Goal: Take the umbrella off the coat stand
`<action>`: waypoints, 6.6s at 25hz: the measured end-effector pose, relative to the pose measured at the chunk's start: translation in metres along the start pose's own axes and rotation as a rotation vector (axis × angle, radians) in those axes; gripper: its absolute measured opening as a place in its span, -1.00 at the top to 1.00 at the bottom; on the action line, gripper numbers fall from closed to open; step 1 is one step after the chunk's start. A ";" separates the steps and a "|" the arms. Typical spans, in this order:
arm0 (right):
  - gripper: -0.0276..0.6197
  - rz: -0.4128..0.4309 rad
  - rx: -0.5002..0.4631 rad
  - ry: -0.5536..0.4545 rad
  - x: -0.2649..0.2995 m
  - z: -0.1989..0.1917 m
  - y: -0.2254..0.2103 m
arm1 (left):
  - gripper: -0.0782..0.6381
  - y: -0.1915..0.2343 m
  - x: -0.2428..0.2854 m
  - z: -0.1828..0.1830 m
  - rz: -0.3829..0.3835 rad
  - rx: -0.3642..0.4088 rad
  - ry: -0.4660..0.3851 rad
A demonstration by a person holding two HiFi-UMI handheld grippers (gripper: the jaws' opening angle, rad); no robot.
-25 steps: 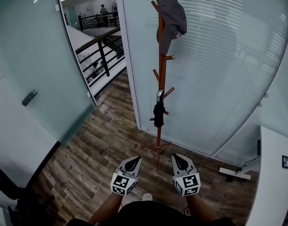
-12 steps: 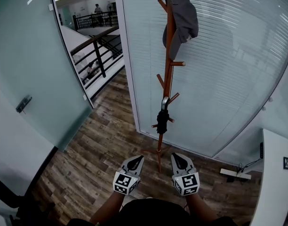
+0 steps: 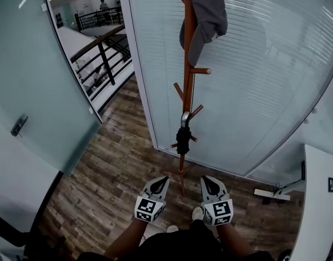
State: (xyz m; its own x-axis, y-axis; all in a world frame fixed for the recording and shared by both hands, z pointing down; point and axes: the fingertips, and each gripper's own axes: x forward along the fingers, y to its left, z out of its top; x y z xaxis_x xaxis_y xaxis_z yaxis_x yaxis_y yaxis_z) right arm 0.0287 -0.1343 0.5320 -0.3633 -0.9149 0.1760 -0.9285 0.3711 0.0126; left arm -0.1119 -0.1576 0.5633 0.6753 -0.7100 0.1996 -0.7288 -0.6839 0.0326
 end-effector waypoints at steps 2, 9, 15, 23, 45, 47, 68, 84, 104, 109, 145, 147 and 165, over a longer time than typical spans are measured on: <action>0.90 0.007 0.000 0.010 0.004 -0.004 -0.009 | 0.74 -0.002 0.013 -0.001 0.000 0.007 0.003; 0.90 0.055 -0.013 0.034 0.030 -0.011 -0.040 | 0.73 0.009 0.060 -0.006 0.040 -0.004 0.029; 0.90 0.089 -0.007 0.062 0.047 -0.019 -0.061 | 0.39 0.023 0.100 -0.006 0.087 -0.049 0.059; 0.90 0.134 0.029 0.112 0.064 -0.042 -0.076 | -0.03 0.055 0.147 -0.012 0.210 -0.094 0.106; 0.90 0.167 0.055 0.154 0.087 -0.066 -0.108 | 0.01 0.079 0.218 -0.028 0.224 -0.090 0.173; 0.90 0.166 0.050 0.160 0.085 -0.068 -0.108 | 0.03 0.080 0.217 -0.028 0.224 -0.091 0.166; 0.90 0.161 0.044 0.144 0.081 -0.066 -0.096 | 0.09 0.050 0.180 0.020 0.174 -0.031 0.121; 0.90 0.173 0.033 0.037 0.067 -0.010 -0.084 | 0.08 0.042 0.162 0.142 0.205 0.139 -0.051; 0.90 0.122 0.036 -0.030 0.057 0.007 -0.092 | 0.08 0.012 0.138 0.270 0.147 0.205 -0.302; 0.90 0.079 0.027 -0.046 0.047 0.008 -0.096 | 0.07 0.004 0.122 0.278 0.103 0.145 -0.355; 0.90 0.077 -0.025 -0.061 0.042 0.022 -0.073 | 0.08 -0.005 0.084 0.039 0.158 0.035 0.060; 0.91 0.078 -0.051 -0.065 0.044 0.026 -0.071 | 0.08 -0.004 0.085 0.037 0.156 0.032 0.063; 0.90 0.106 -0.055 -0.152 0.043 0.044 -0.061 | 0.08 -0.004 0.086 0.047 0.151 0.034 0.047</action>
State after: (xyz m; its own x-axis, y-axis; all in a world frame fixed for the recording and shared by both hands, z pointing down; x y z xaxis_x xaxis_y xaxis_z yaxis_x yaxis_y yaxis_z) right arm 0.0665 -0.2038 0.4952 -0.4703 -0.8821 0.0283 -0.8803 0.4711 0.0563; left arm -0.0461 -0.2237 0.5342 0.5519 -0.7971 0.2452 -0.8168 -0.5760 -0.0339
